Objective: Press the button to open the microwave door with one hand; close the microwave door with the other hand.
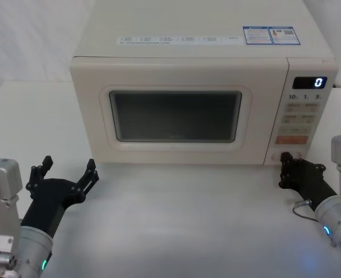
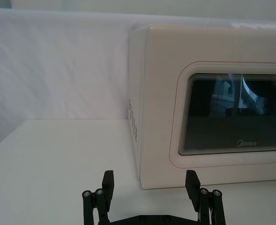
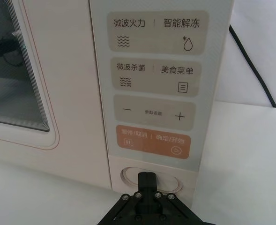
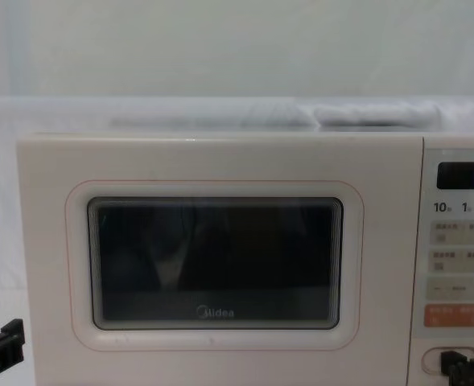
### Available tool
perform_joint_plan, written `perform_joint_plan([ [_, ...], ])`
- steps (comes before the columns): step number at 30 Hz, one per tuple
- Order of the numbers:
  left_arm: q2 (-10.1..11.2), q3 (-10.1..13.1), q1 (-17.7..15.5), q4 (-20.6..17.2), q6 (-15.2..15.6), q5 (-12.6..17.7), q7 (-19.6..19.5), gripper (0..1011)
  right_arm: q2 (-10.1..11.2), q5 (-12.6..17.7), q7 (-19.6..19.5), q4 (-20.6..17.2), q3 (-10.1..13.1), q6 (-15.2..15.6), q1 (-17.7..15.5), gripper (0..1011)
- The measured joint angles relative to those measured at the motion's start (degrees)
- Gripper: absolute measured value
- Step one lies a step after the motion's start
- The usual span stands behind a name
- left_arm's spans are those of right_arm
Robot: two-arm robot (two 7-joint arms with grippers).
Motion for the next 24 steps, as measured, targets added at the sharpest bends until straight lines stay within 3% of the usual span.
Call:
perform_joint_plan([
  [24, 0.0, 0.01, 0.0, 0.0, 0.0, 0.0, 0.0, 1001, -1.46, -1.18, -0.55, 3.62, -0.68, -0.89, 3.2, 0],
])
